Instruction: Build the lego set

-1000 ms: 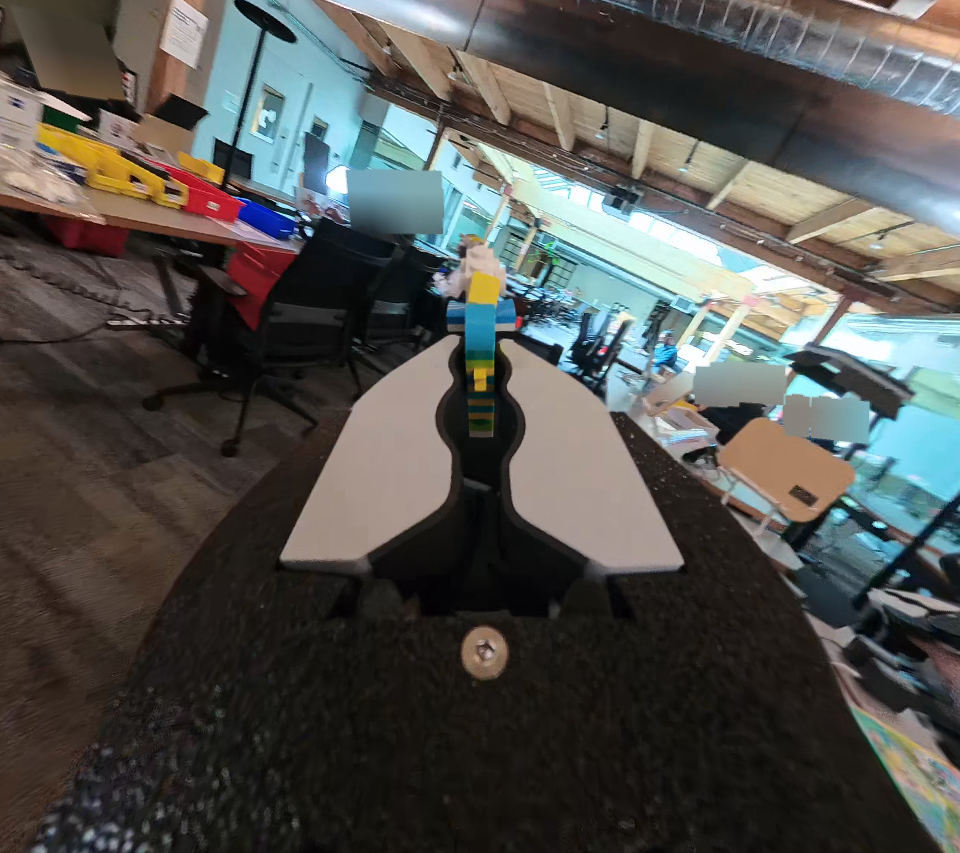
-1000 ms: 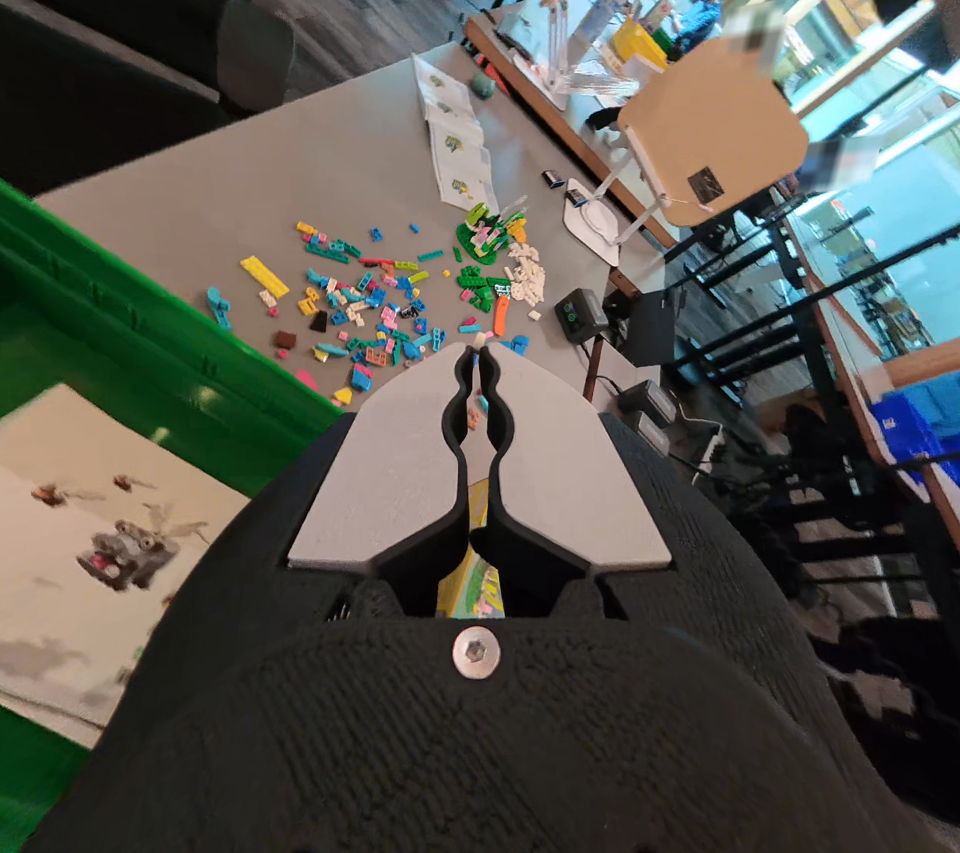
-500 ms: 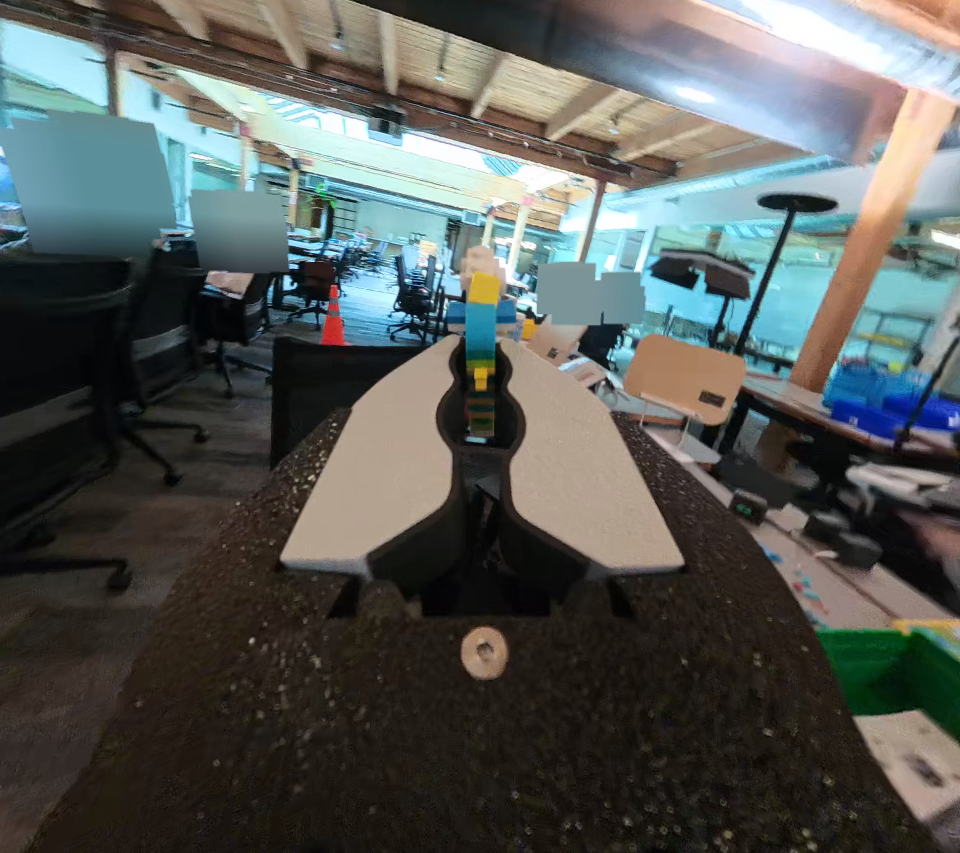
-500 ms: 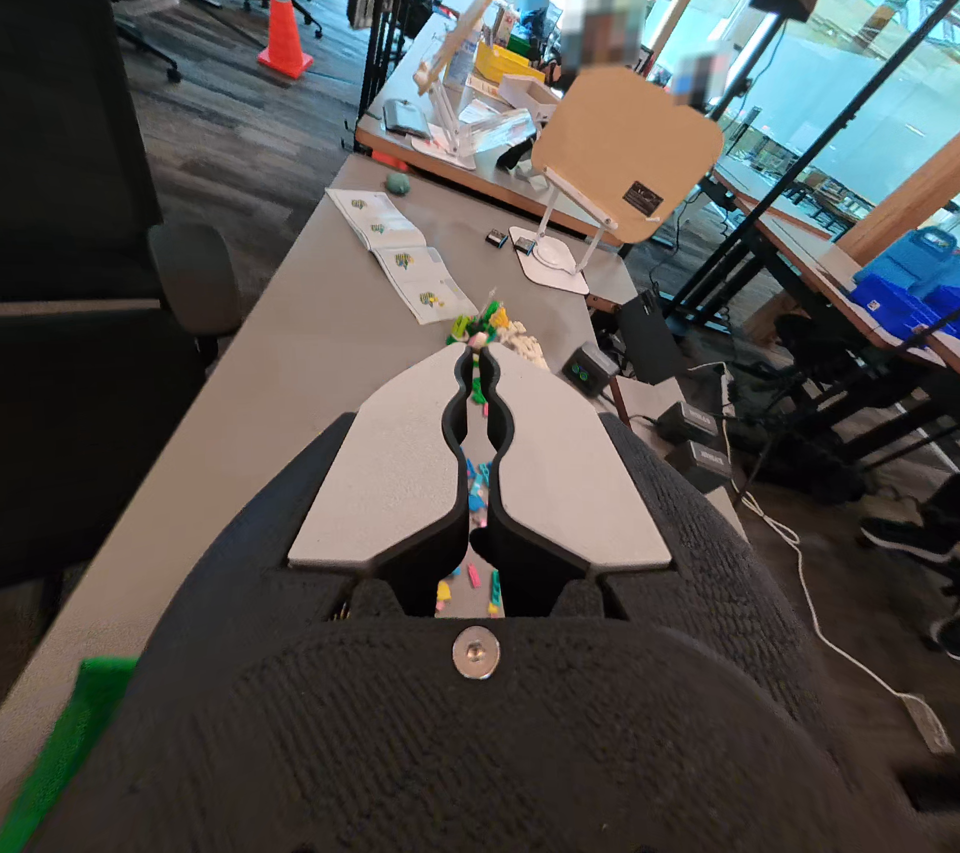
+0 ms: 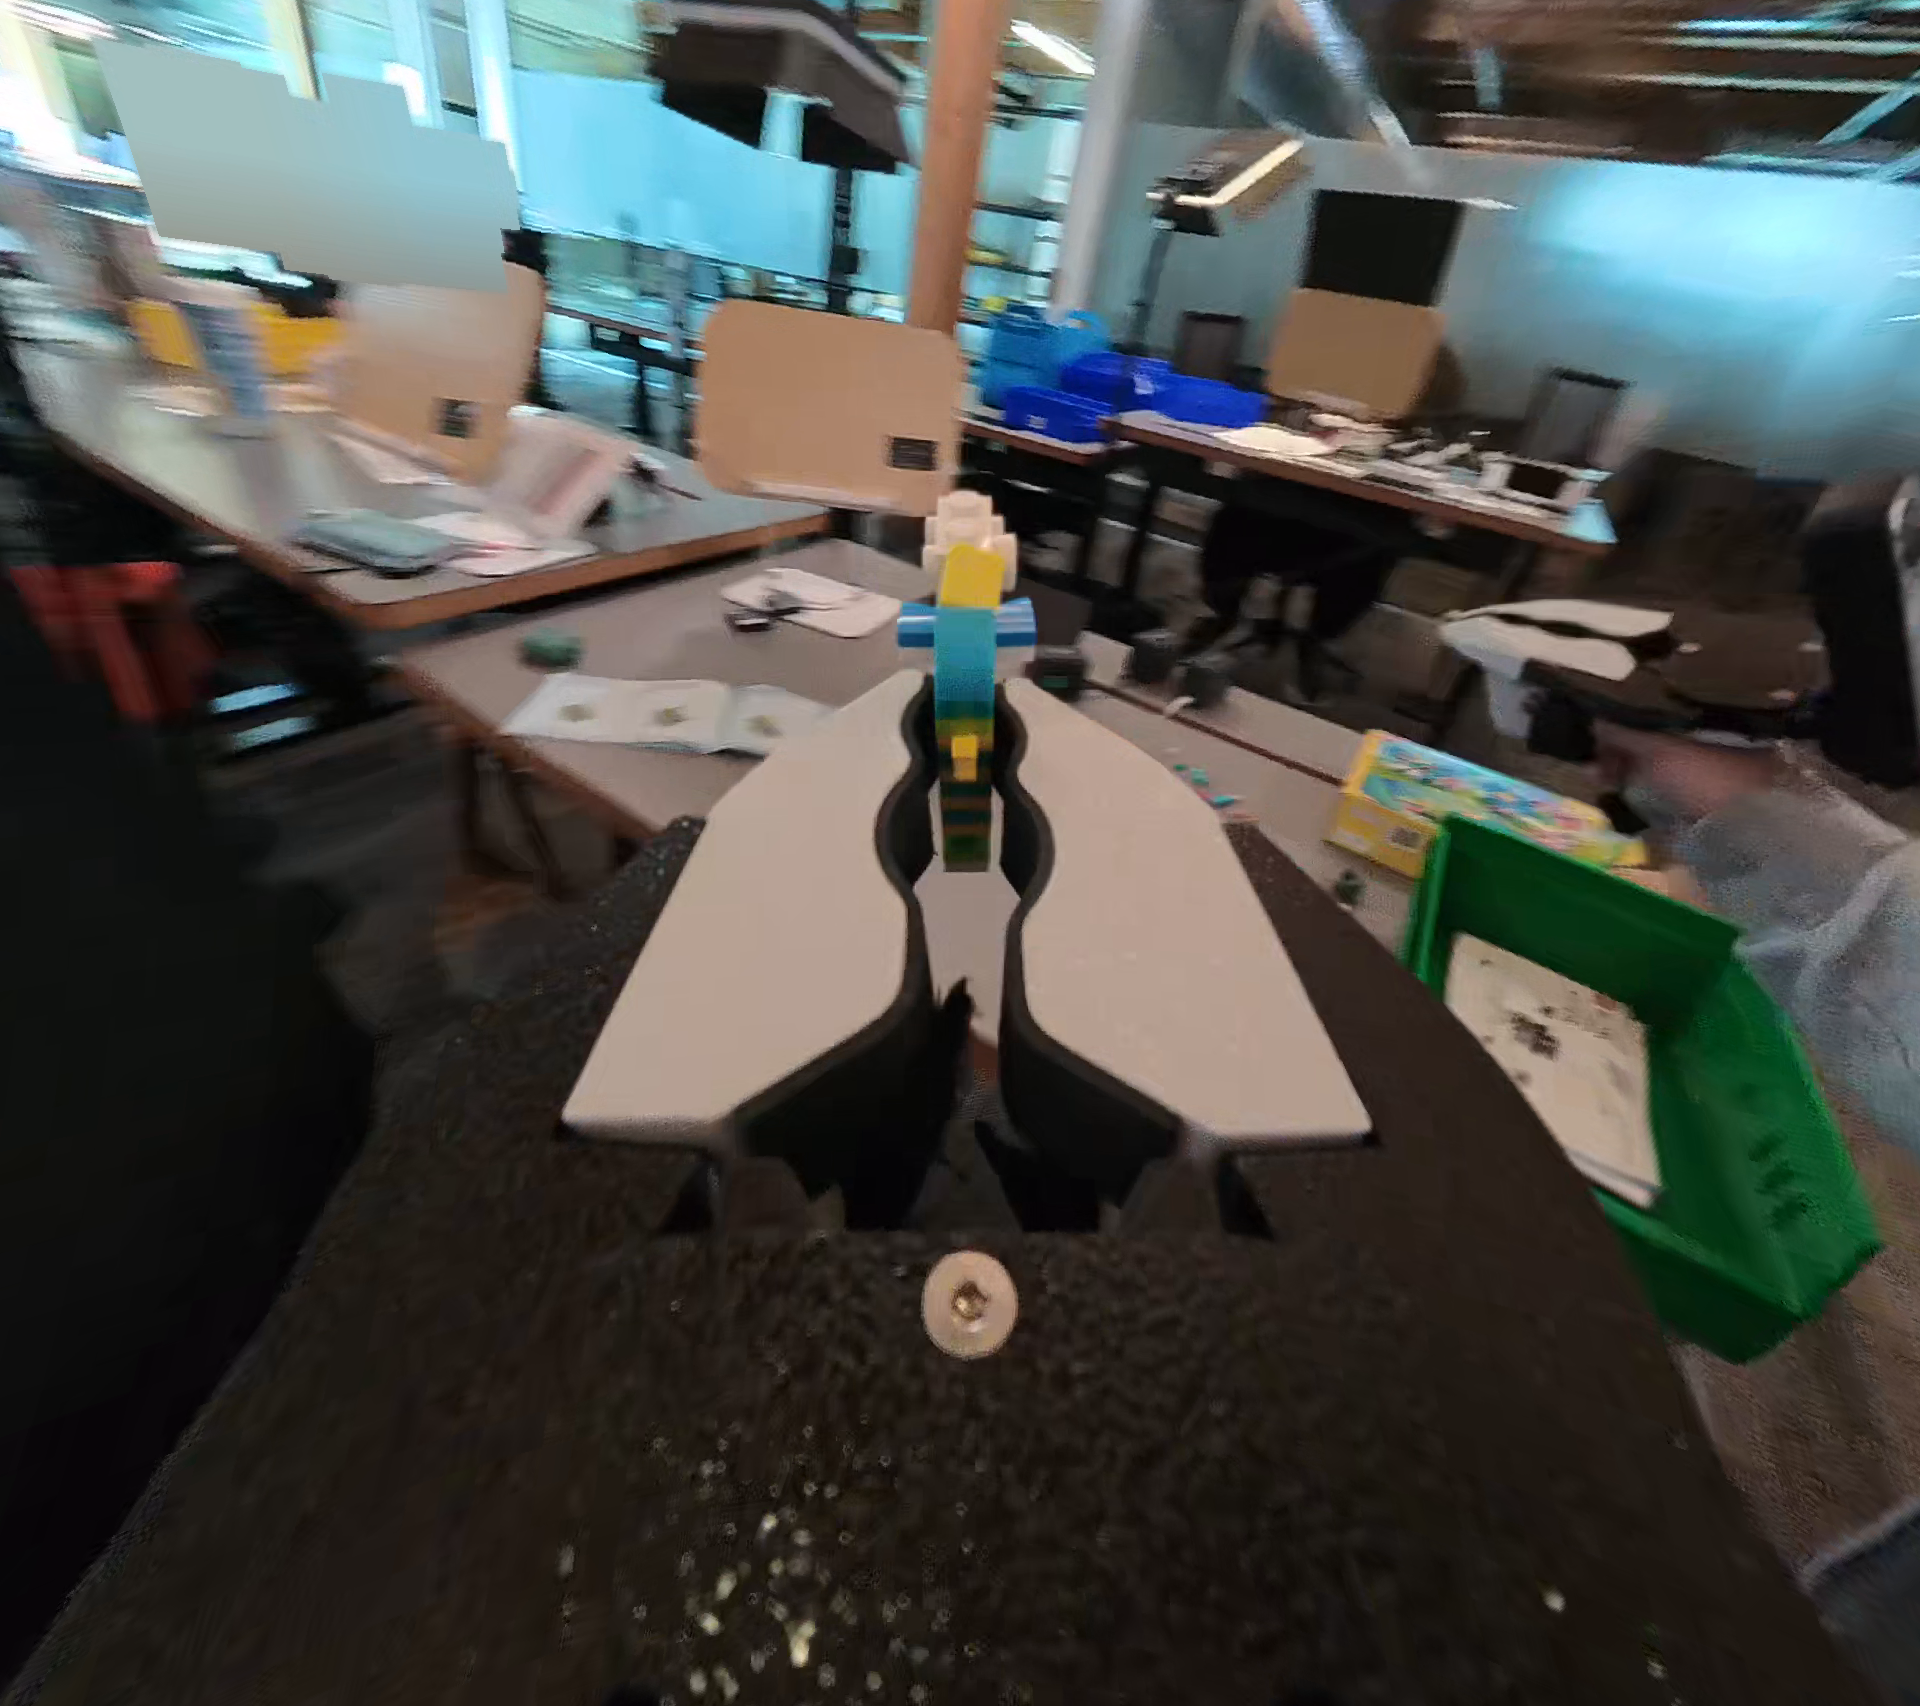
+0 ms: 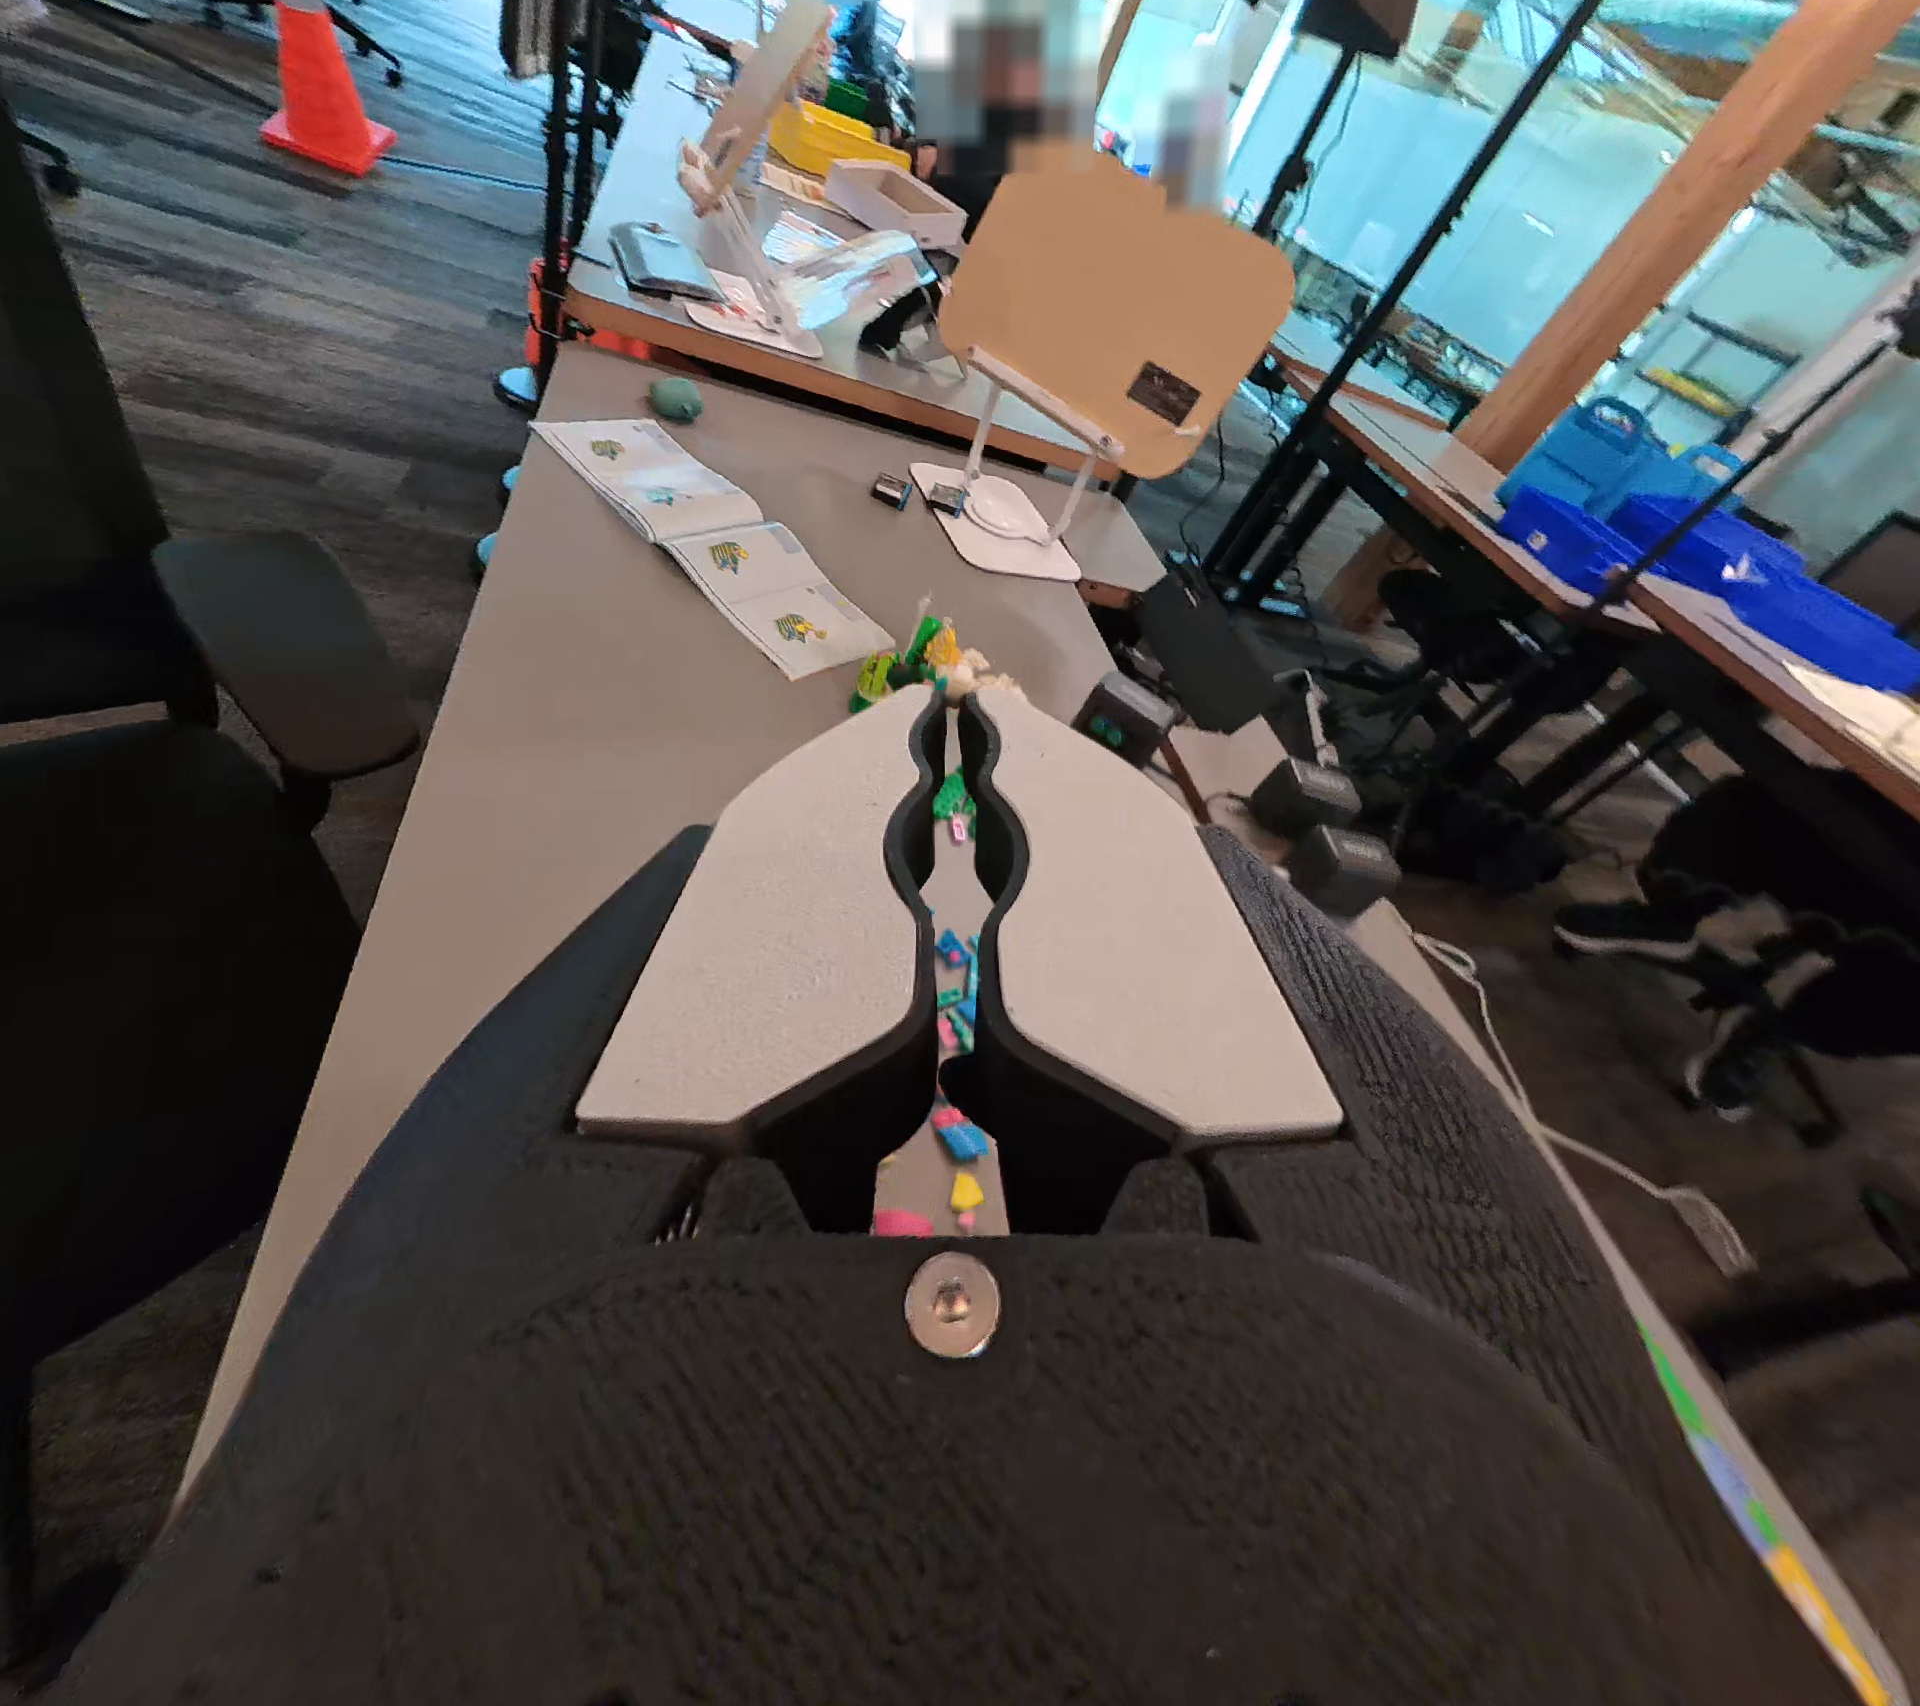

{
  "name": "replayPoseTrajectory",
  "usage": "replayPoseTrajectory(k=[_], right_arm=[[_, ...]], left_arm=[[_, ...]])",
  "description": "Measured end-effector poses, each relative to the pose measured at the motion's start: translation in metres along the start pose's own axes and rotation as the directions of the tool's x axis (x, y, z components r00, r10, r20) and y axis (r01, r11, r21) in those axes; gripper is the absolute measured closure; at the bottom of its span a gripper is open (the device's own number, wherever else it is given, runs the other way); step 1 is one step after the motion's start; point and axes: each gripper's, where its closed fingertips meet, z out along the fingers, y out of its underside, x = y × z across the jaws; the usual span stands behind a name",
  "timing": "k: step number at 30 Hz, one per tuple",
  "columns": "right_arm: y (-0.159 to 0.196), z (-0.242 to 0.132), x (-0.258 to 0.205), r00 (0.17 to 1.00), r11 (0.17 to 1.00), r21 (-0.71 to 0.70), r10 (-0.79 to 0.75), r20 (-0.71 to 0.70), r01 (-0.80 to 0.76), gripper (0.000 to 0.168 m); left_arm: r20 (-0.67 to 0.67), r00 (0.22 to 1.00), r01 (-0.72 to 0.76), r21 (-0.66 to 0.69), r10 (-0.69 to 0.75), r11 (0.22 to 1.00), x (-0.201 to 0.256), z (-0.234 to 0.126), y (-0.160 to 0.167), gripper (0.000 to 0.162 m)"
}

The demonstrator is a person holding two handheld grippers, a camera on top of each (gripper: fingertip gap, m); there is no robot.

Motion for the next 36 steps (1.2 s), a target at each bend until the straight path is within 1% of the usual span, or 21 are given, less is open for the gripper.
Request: replayPoseTrajectory(k=[2, 4, 6, 7, 9, 11, 13, 15, 16, 18, 20, 21, 23, 24, 26, 28, 29, 31, 32, 34, 36], right_arm=[[0.005, -0.002, 0.000, 1.000, 1.000, -0.031, 0.004, 0.003, -0.004, 0.168], [0.009, -0.004, 0.010, 0.999, 0.998, -0.060, -0.027, -0.035, 0.025, 0.167], [0.011, -0.004, 0.021, 0.999, 0.998, -0.068, -0.019, -0.051, 0.015, 0.167], [0.015, -0.003, 0.028, 0.998, 0.996, -0.084, -0.009, -0.066, 0.004, 0.167], [0.025, 0.001, 0.041, 0.996, 0.991, -0.132, 0.015, -0.090, -0.027, 0.167], [0.033, 0.005, 0.053, 0.991, 0.985, -0.164, 0.033, -0.131, -0.054, 0.167], [0.038, 0.010, 0.059, 0.986, 0.979, -0.179, 0.073, -0.149, -0.100, 0.167], [0.042, 0.014, 0.066, 0.978, 0.973, -0.187, 0.104, -0.178, -0.138, 0.167], [0.043, 0.017, 0.071, 0.970, 0.970, -0.178, 0.129, -0.205, -0.167, 0.167], [0.045, 0.023, 0.082, 0.936, 0.953, -0.130, 0.234, -0.264, -0.275, 0.167], [0.045, 0.026, 0.090, 0.905, 0.939, -0.086, 0.293, -0.308, -0.334, 0.167], [0.045, 0.026, 0.095, 0.893, 0.940, -0.074, 0.290, -0.345, -0.333, 0.168], [0.054, 0.025, 0.106, 0.855, 0.939, -0.061, 0.281, -0.437, -0.339, 0.167], [0.062, 0.025, 0.109, 0.829, 0.933, -0.053, 0.290, -0.478, -0.356, 0.168], [0.081, 0.028, 0.108, 0.787, 0.922, -0.040, 0.306, -0.535, -0.386, 0.167], [0.099, 0.032, 0.102, 0.758, 0.916, -0.025, 0.317, -0.571, -0.401, 0.167], [0.102, 0.034, 0.098, 0.744, 0.913, 0.012, 0.341, -0.575, -0.408, 0.167], [0.097, 0.039, 0.086, 0.724, 0.896, 0.127, 0.422, -0.546, -0.426, 0.167], [0.093, 0.041, 0.077, 0.726, 0.890, 0.164, 0.444, -0.525, -0.425, 0.167], [0.087, 0.046, 0.054, 0.758, 0.909, 0.164, 0.410, -0.507, -0.383, 0.167], [0.088, 0.051, 0.031, 0.784, 0.940, 0.111, 0.332, -0.525, -0.324, 0.167]], left_arm=[[-0.129, 0.991, 0.046, -0.013, -0.047, 0.999, 0.013, 0.056, 0.007, 0.154], [-0.225, 0.974, 0.032, -0.022, -0.036, 0.999, 0.029, 0.108, 0.014, 0.154], [-0.291, 0.957, 0.021, 0.003, -0.019, 1.000, 0.040, 0.159, 0.016, 0.154], [-0.316, 0.948, 0.054, 0.019, -0.045, 0.998, 0.046, 0.184, 0.015, 0.154], [-0.415, 0.903, 0.132, 0.015, -0.114, 0.991, 0.068, 0.228, 0.014, 0.154], [-0.479, 0.871, 0.125, -0.003, -0.111, 0.992, 0.091, 0.265, 0.023, 0.154], [-0.510, 0.854, 0.113, -0.003, -0.099, 0.994, 0.114, 0.295, 0.029, 0.154], [-0.484, 0.869, 0.138, 0.031, -0.106, 0.990, 0.130, 0.325, 0.030, 0.154], [-0.461, 0.883, 0.132, 0.060, -0.090, 0.989, 0.137, 0.340, 0.029, 0.154], [-0.531, 0.847, 0.087, 0.084, -0.029, 0.993, 0.169, 0.368, 0.030, 0.155], [-0.659, 0.752, 0.075, 0.052, -0.022, 0.996, 0.209, 0.392, 0.035, 0.154], [-0.711, 0.702, 0.098, 0.025, -0.051, 0.995, 0.225, 0.401, 0.036, 0.154], [-0.813, 0.560, 0.195, -0.057, -0.159, 0.979, 0.254, 0.413, 0.032, 0.154], [-0.849, 0.499, 0.219, -0.072, -0.176, 0.973, 0.265, 0.418, 0.031, 0.154], [-0.894, 0.430, 0.193, -0.041, -0.122, 0.980, 0.280, 0.429, 0.037, 0.153], [-0.916, 0.392, 0.183, -0.006, -0.079, 0.983, 0.279, 0.439, 0.047, 0.154], [-0.919, 0.386, 0.187, -0.004, -0.078, 0.982, 0.273, 0.444, 0.054, 0.154], [-0.921, 0.375, 0.185, -0.036, -0.104, 0.982, 0.256, 0.453, 0.072, 0.154], [-0.922, 0.377, 0.180, -0.023, -0.091, 0.983, 0.248, 0.456, 0.081, 0.154], [-0.912, 0.409, 0.144, 0.080, 0.014, 0.986, 0.232, 0.461, 0.096, 0.154], [-0.897, 0.426, 0.121, 0.188, 0.120, 0.975, 0.224, 0.463, 0.109, 0.153]])
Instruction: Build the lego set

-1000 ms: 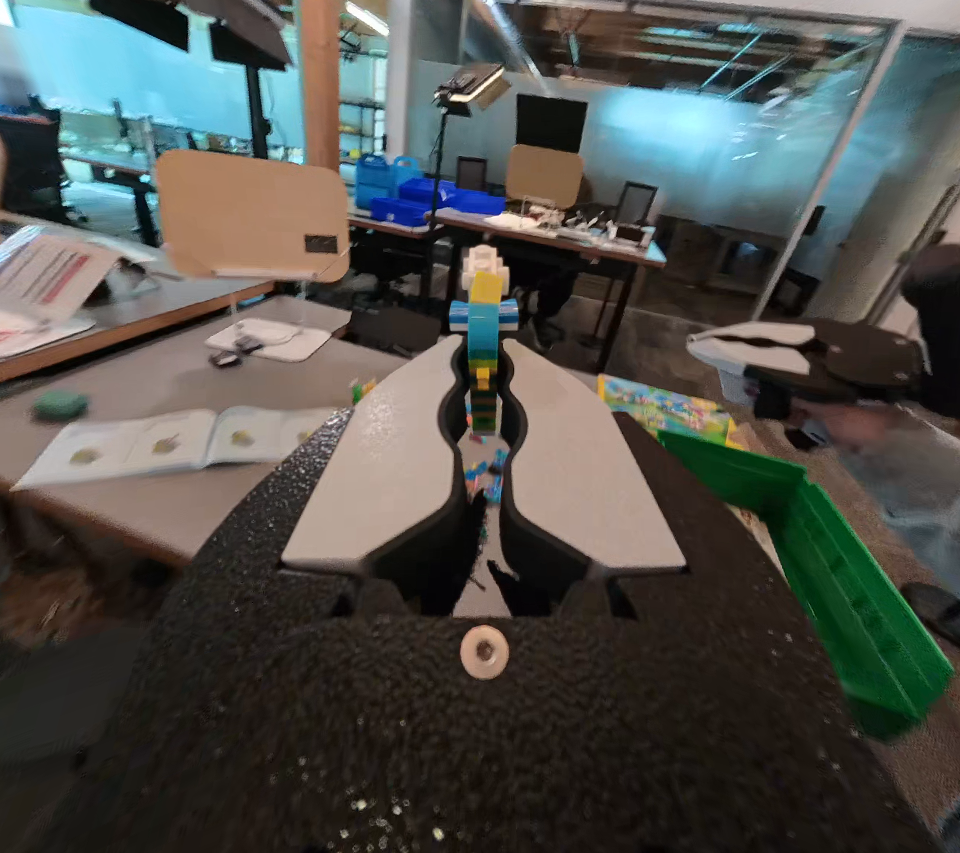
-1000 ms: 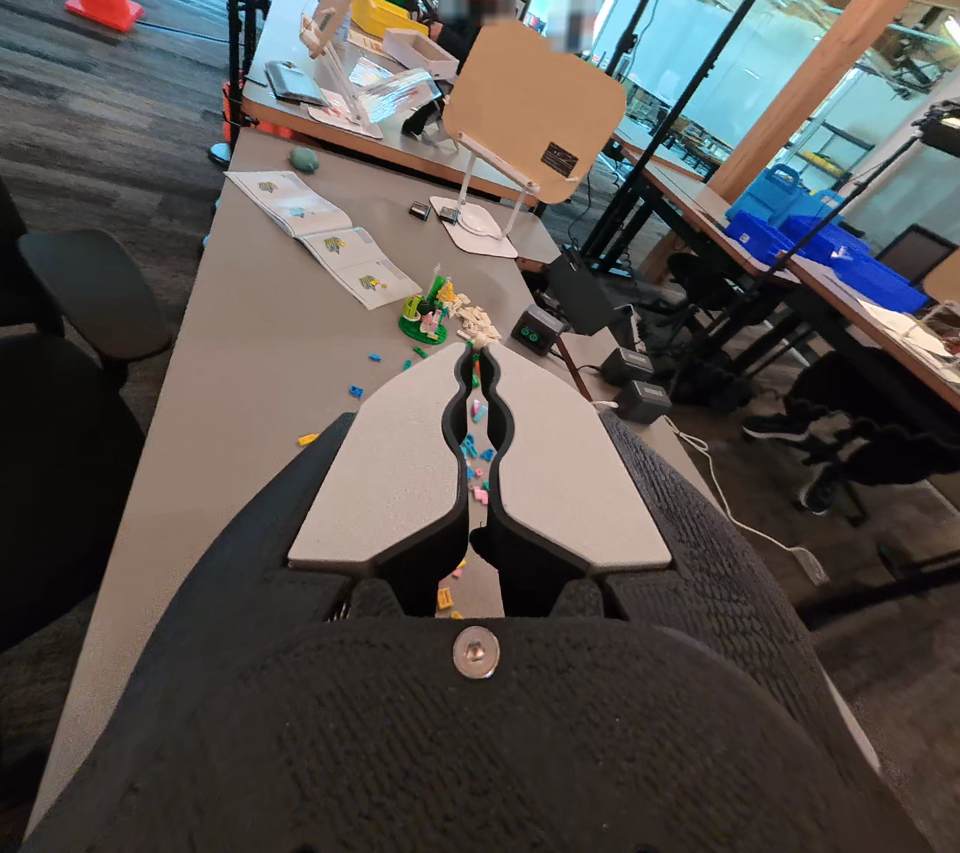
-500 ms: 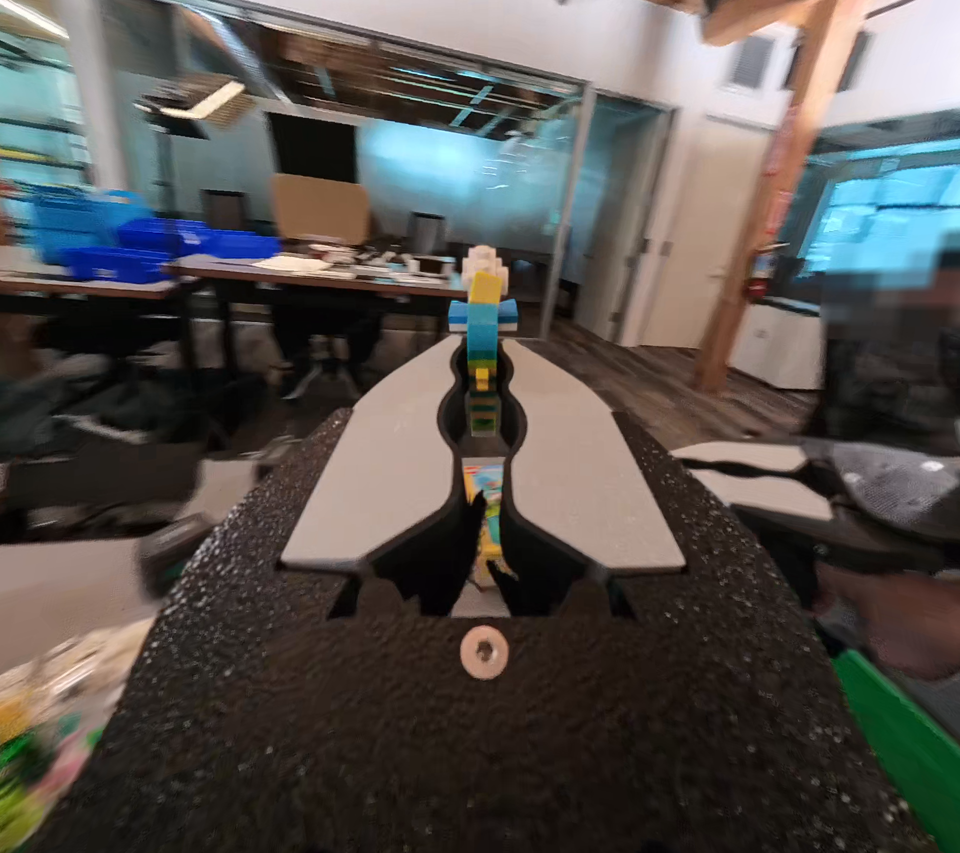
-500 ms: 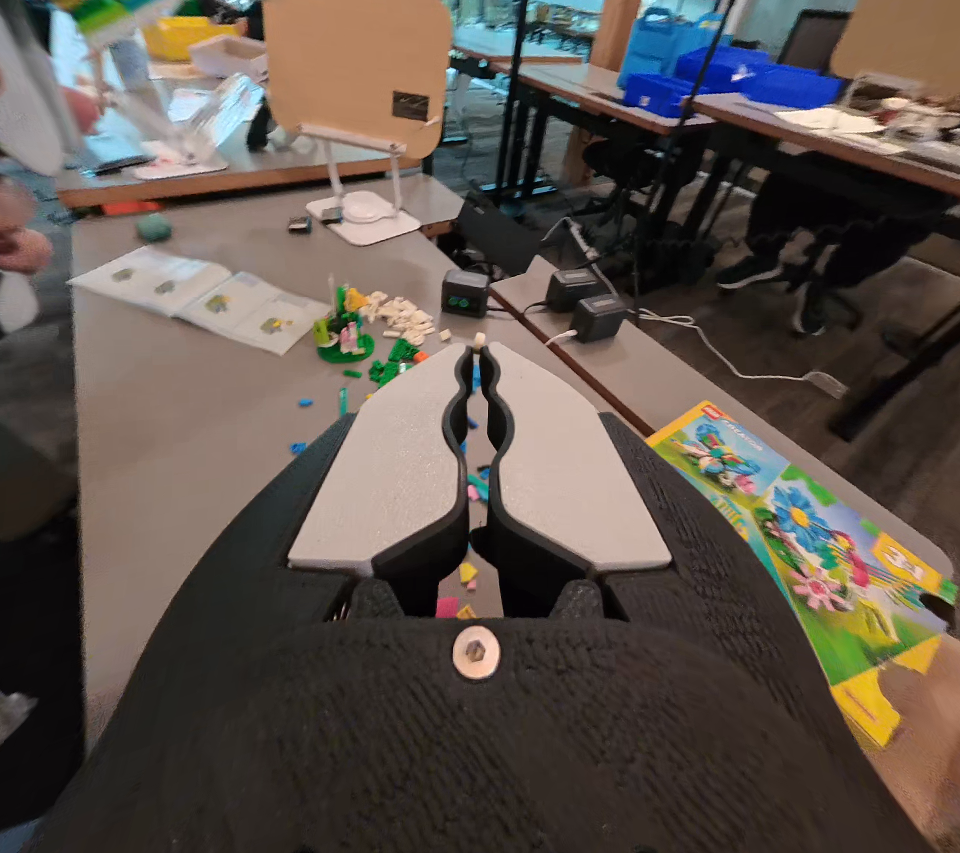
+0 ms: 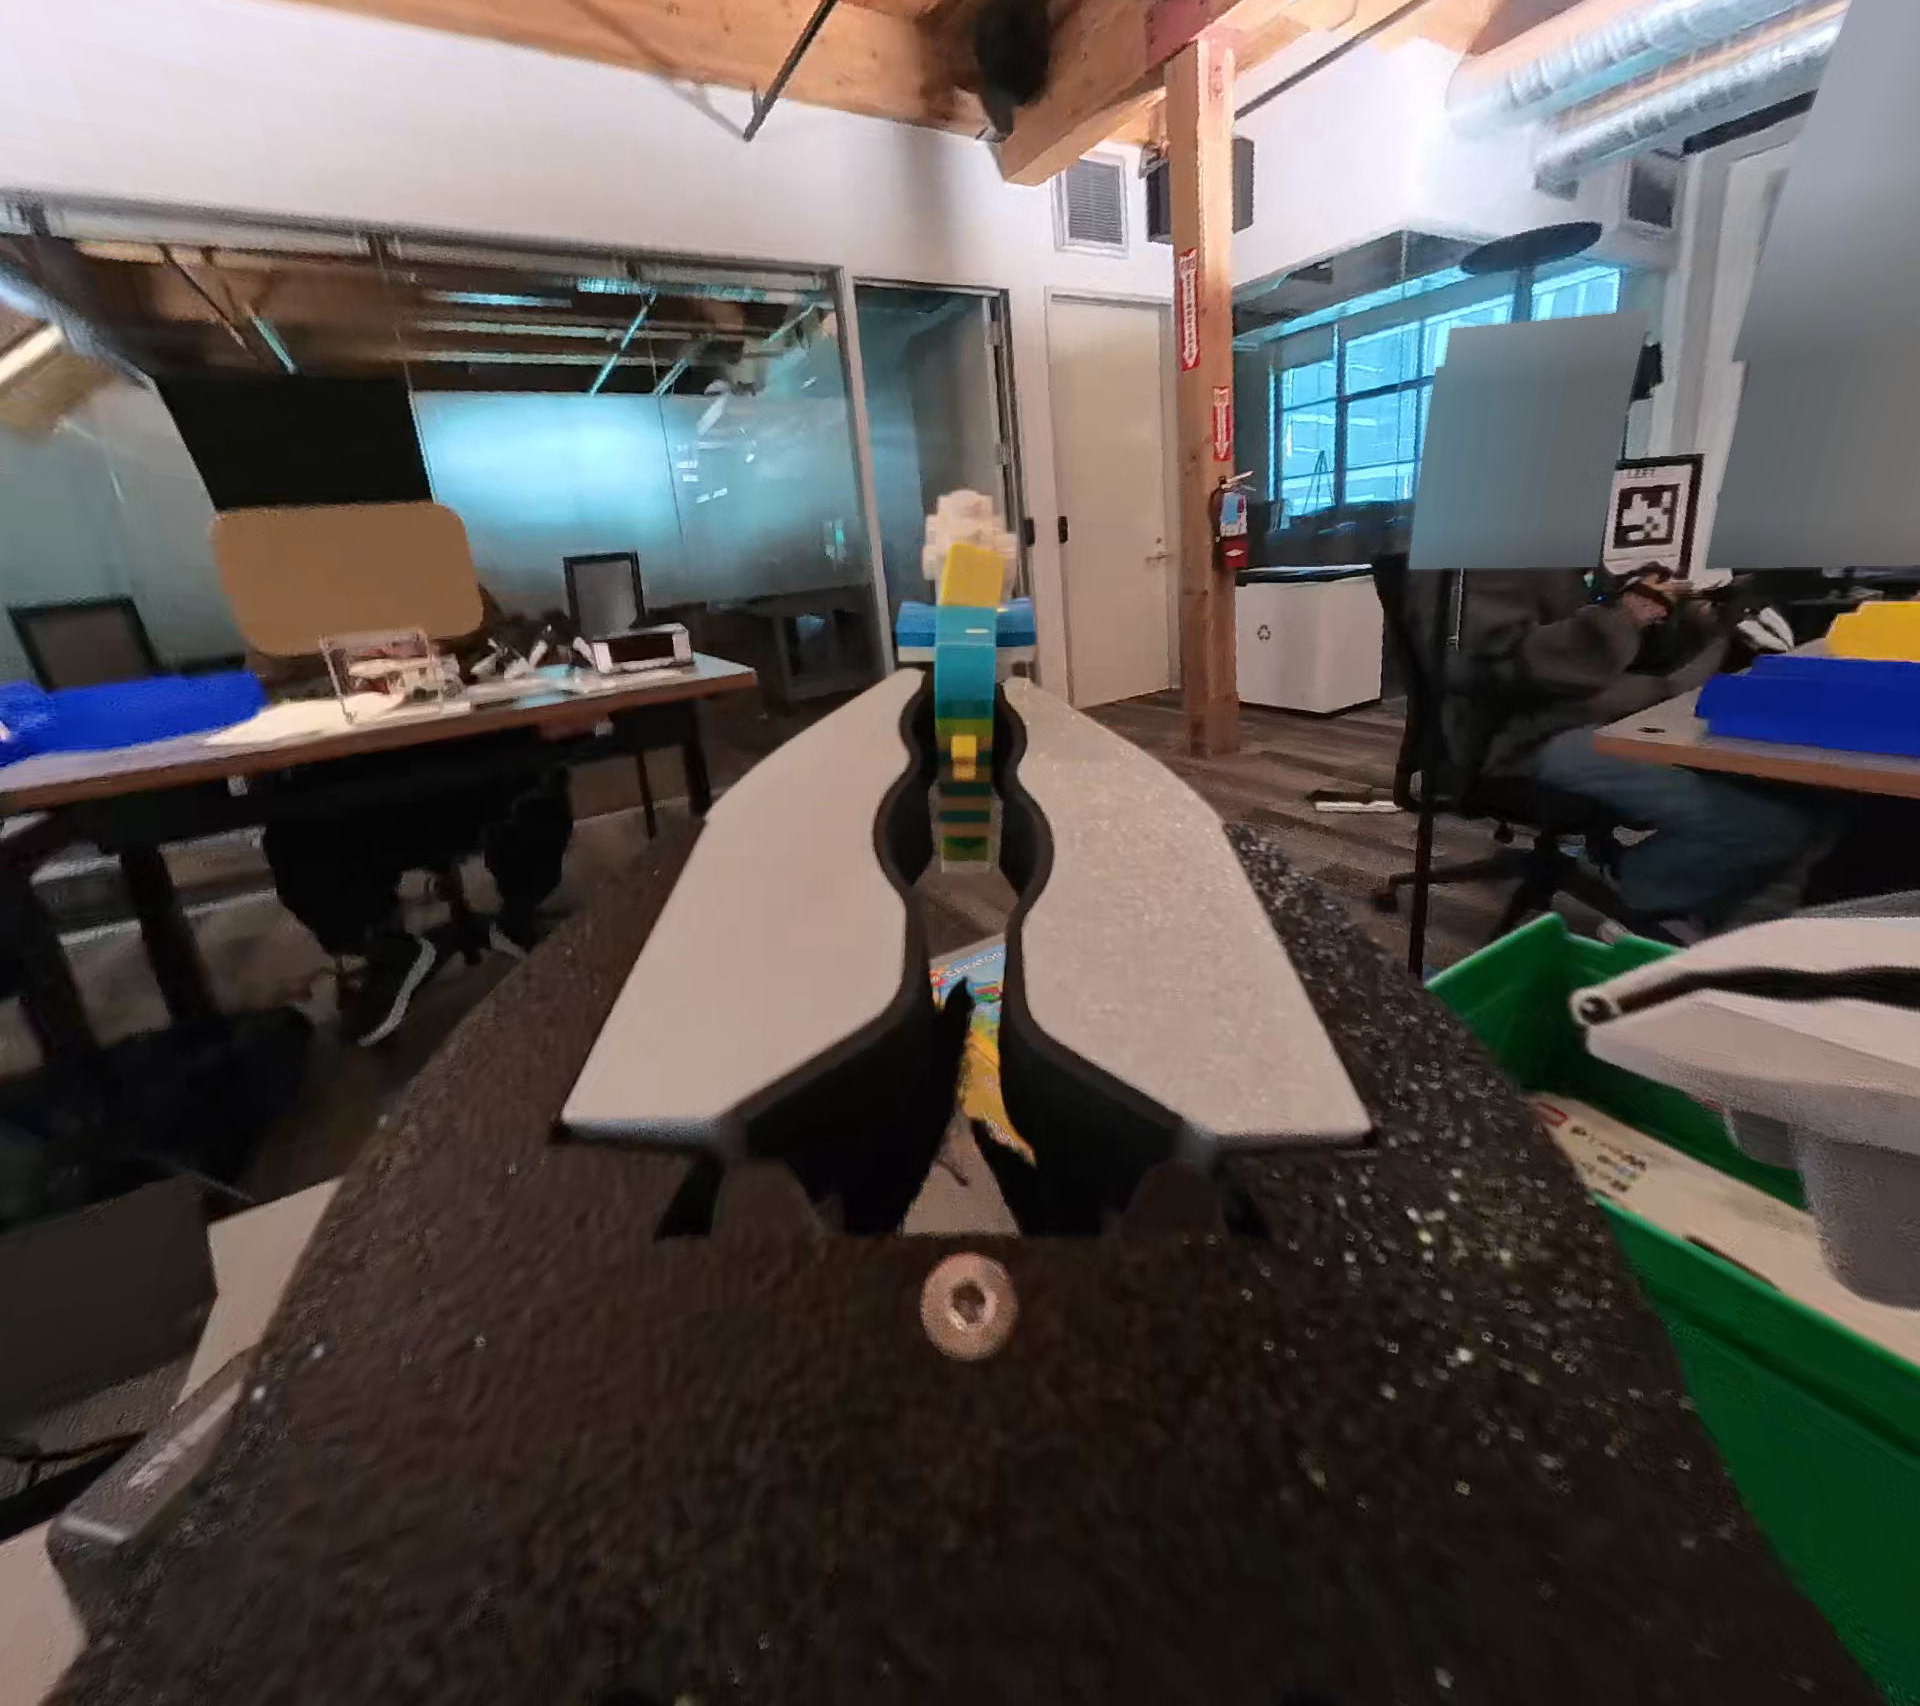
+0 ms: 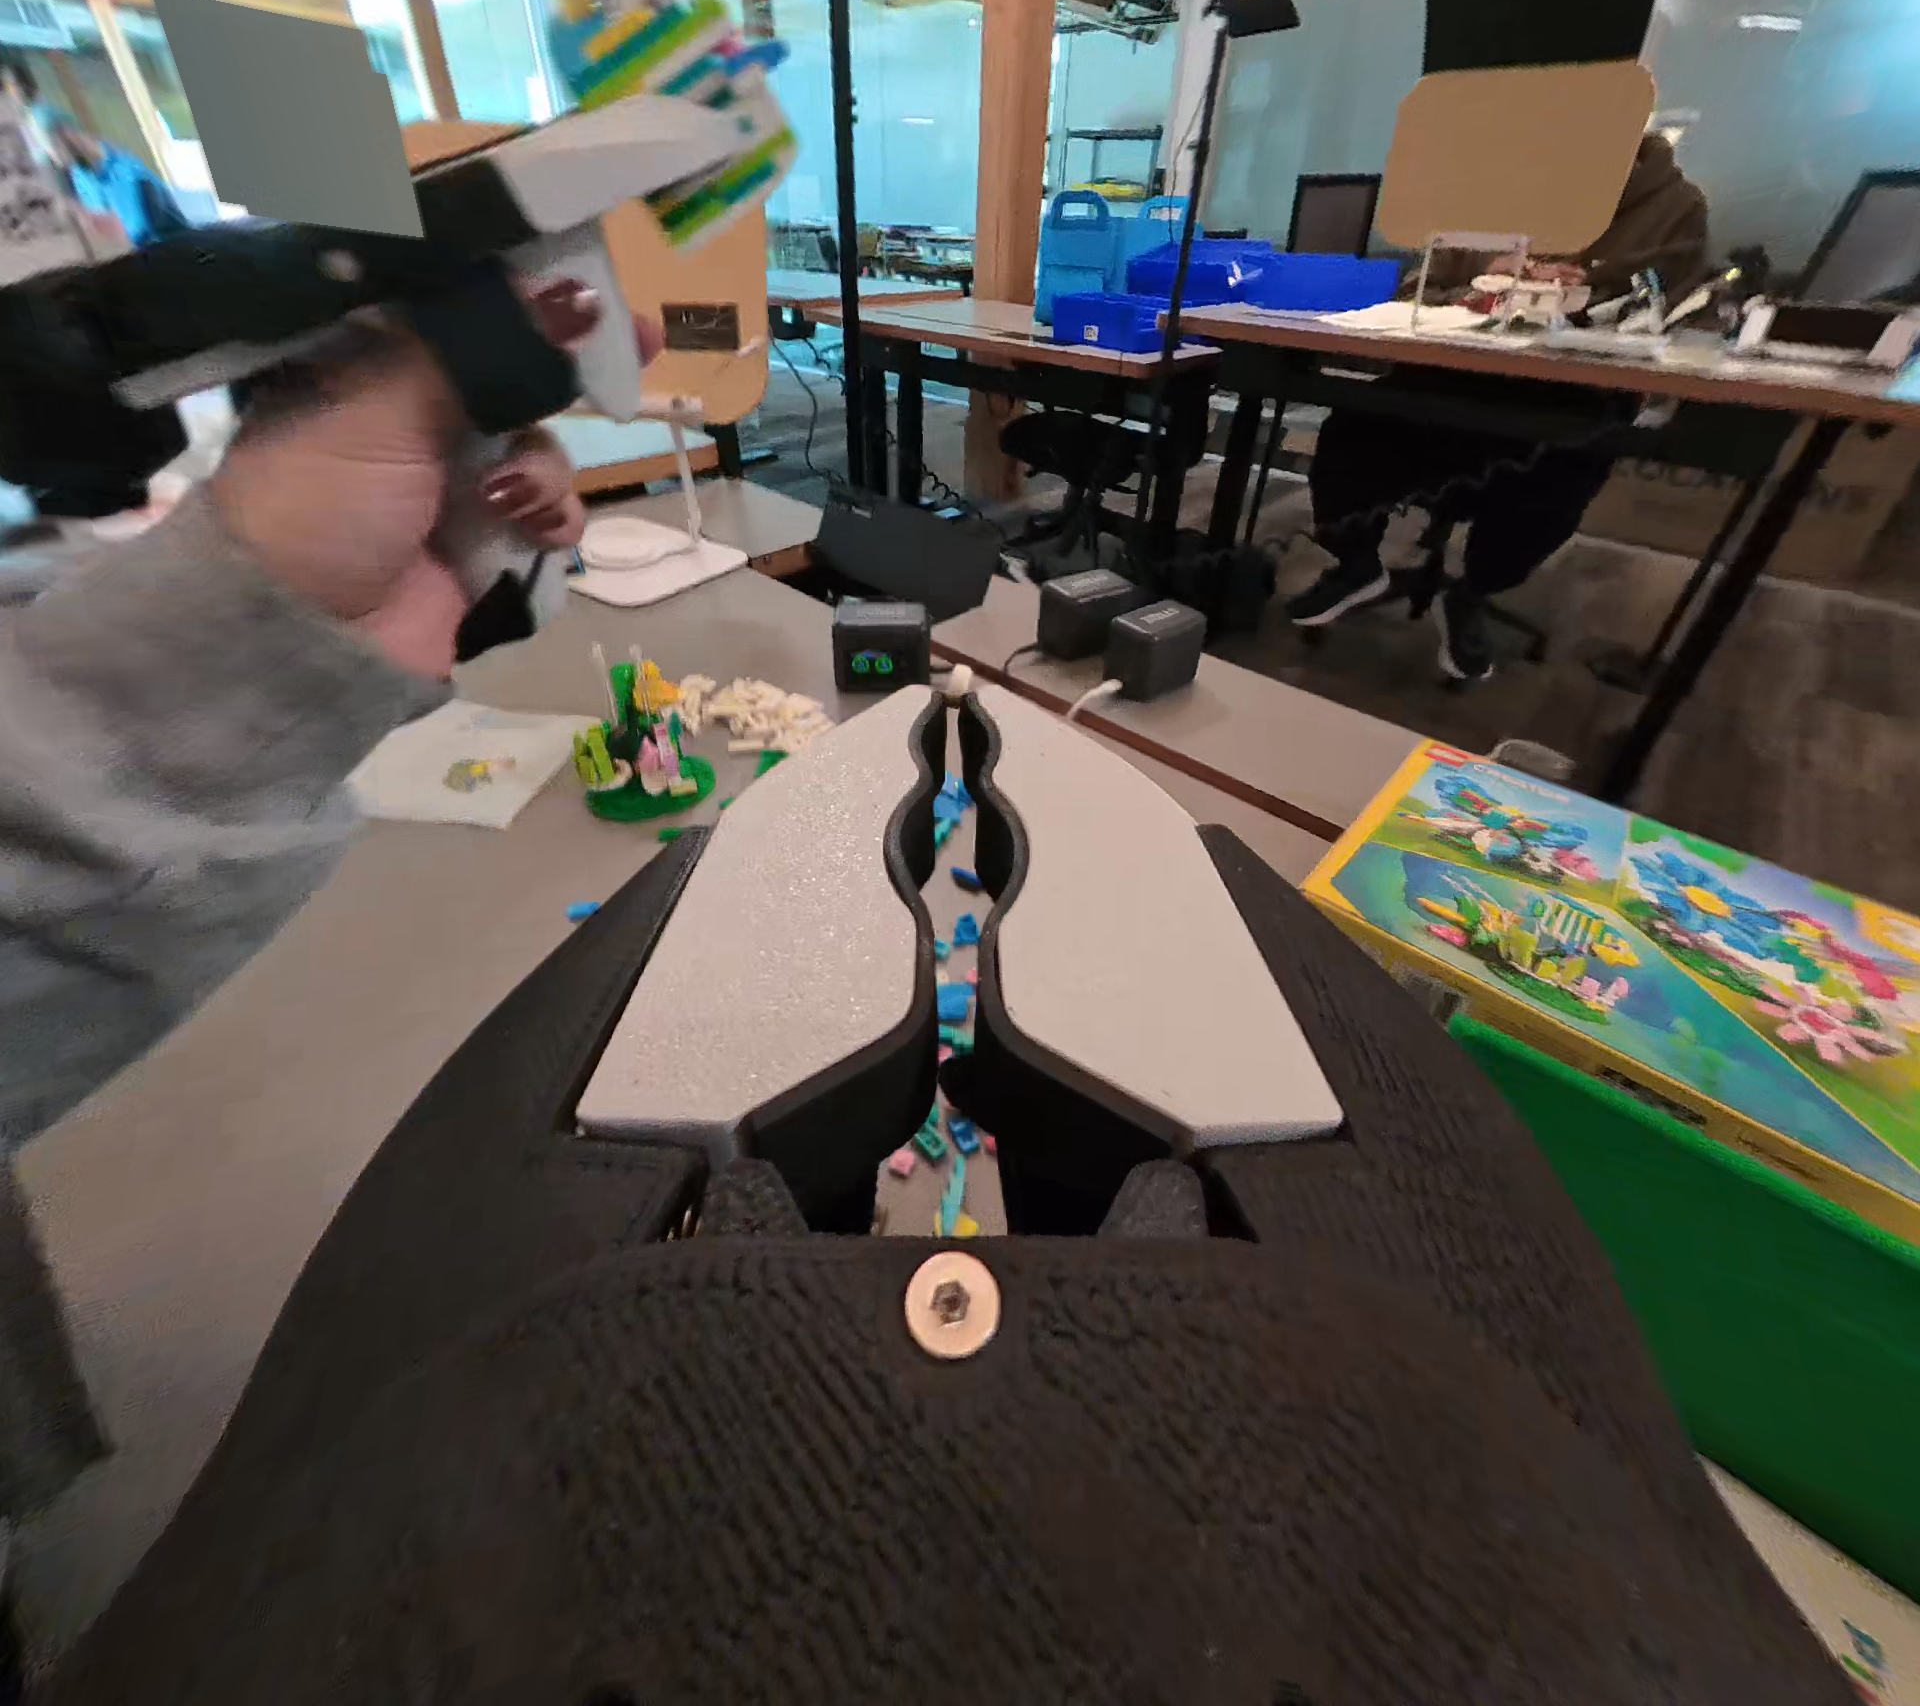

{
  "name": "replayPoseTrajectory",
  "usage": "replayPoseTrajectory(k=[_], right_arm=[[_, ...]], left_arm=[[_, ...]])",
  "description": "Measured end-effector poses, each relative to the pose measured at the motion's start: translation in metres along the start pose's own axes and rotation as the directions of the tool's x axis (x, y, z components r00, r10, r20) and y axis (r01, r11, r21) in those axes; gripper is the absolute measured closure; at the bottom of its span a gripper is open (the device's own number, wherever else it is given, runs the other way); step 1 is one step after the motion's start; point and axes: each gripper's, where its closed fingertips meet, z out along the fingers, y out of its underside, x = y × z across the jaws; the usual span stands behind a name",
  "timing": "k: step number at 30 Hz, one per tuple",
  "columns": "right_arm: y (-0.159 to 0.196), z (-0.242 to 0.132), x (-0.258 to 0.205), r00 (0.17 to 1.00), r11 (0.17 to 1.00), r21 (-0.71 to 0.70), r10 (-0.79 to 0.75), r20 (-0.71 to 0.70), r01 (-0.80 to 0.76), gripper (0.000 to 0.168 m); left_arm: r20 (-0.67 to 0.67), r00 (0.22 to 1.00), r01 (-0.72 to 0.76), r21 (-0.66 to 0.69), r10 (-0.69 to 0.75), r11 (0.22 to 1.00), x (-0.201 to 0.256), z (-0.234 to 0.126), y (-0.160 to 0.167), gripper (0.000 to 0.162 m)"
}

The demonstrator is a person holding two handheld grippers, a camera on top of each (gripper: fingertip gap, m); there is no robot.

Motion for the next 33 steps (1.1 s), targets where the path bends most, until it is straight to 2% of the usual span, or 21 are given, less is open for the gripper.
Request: replayPoseTrajectory(k=[4, 8, 10, 12, 13, 14, 16, 18, 21, 23, 27, 31, 33], right_arm=[[0.032, 0.008, -0.030, 0.998, 1.000, 0.010, -0.026, -0.061, 0.027, 0.167], [0.046, 0.018, -0.063, 0.971, 0.987, -0.013, -0.163, -0.176, 0.163, 0.167], [0.045, 0.025, -0.084, 0.967, 0.986, -0.017, -0.165, -0.193, 0.164, 0.167], [0.041, 0.036, -0.106, 0.969, 0.987, -0.019, -0.159, -0.189, 0.158, 0.167], [0.038, 0.042, -0.117, 0.969, 0.986, -0.026, -0.168, -0.183, 0.166, 0.167], [0.034, 0.050, -0.129, 0.968, 0.983, -0.031, -0.183, -0.173, 0.180, 0.167], [0.025, 0.065, -0.153, 0.969, 0.978, -0.020, -0.208, -0.133, 0.207, 0.167], [0.022, 0.081, -0.177, 0.961, 0.964, -0.030, -0.264, -0.085, 0.263, 0.168], [0.028, 0.104, -0.209, 0.910, 0.909, -0.080, -0.414, -0.031, 0.410, 0.168], [0.038, 0.117, -0.231, 0.911, 0.907, -0.089, -0.408, 0.063, 0.412, 0.167], [0.081, 0.142, -0.264, 0.904, 0.918, -0.219, -0.239, 0.356, 0.329, 0.167], [0.127, 0.170, -0.265, 0.849, 0.840, -0.381, -0.163, 0.503, 0.387, 0.167], [0.130, 0.177, -0.277, 0.816, 0.848, -0.403, -0.059, 0.574, 0.345, 0.167]], left_arm=[[-0.247, 0.950, 0.211, 0.056, -0.191, 0.976, 0.028, -0.020, 0.007, 0.153], [-0.335, 0.928, 0.197, 0.063, -0.165, 0.978, 0.018, -0.074, 0.015, 0.154], [-0.349, 0.933, 0.107, 0.044, -0.085, 0.993, 0.005, -0.103, 0.021, 0.154], [-0.267, 0.957, -0.120, -0.023, 0.109, 0.993, -0.021, -0.126, 0.039, 0.154], [-0.218, 0.943, -0.268, -0.047, 0.252, 0.962, -0.036, -0.138, 0.044, 0.154], [-0.164, 0.894, -0.430, -0.052, 0.417, 0.902, -0.051, -0.151, 0.045, 0.154], [-0.069, 0.709, -0.705, -0.045, 0.702, 0.708, -0.074, -0.178, 0.039, 0.154], [-0.047, 0.533, -0.846, -0.020, 0.845, 0.533, -0.079, -0.205, 0.032, 0.154], [-0.045, 0.418, -0.908, 0.006, 0.907, 0.419, -0.081, -0.244, 0.028, 0.154], [-0.057, 0.335, -0.942, -0.019, 0.940, 0.335, -0.089, -0.262, 0.037, 0.154], [-0.098, 0.185, -0.981, -0.077, 0.978, 0.177, -0.114, -0.288, 0.070, 0.154], [-0.130, 0.117, -0.987, -0.125, 0.985, 0.101, -0.137, -0.299, 0.103, 0.154], [-0.161, 0.066, -0.986, -0.162, 0.985, 0.040, -0.149, -0.300, 0.120, 0.154]])
